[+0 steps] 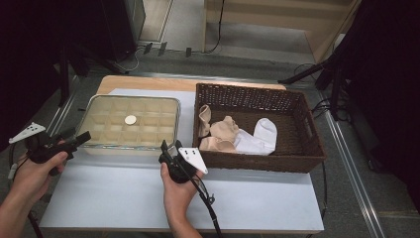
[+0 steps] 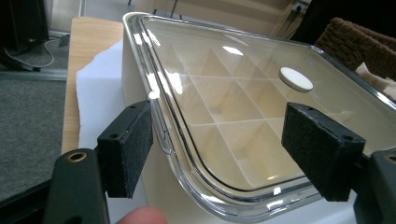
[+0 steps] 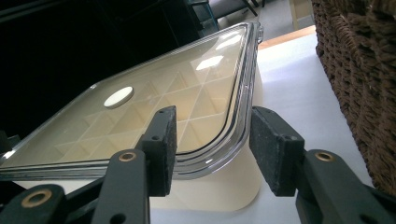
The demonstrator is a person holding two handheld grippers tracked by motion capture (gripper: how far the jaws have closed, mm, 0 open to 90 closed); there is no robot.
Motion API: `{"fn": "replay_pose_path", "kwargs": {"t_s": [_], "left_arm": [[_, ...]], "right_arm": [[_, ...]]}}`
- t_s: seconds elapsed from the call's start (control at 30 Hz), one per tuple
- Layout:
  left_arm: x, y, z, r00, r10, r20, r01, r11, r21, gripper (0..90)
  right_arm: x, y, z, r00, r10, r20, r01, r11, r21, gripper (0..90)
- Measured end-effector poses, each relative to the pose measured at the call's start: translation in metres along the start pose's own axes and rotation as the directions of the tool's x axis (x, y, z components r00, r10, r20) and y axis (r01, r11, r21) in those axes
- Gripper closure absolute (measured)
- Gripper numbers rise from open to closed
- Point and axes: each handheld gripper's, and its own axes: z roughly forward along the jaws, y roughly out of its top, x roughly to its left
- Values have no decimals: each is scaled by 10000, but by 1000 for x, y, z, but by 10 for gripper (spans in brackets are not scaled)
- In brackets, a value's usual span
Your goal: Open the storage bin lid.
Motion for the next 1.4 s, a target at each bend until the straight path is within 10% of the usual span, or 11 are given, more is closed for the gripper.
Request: {"fn": "replay_pose_path", "kwargs": {"t_s": [0.37,1.4], "left_arm": [[4,-3,11,9974,-653,293,637,9966,530,219],[1,-1,-4,9995,-265,168,267,9996,-99,324]], "right_arm": [[-2,-2,4,9999,13,-162,-11,9999,150,501],[-4,5,-5,9976,-563,-402,573,9980,253,573]]}}
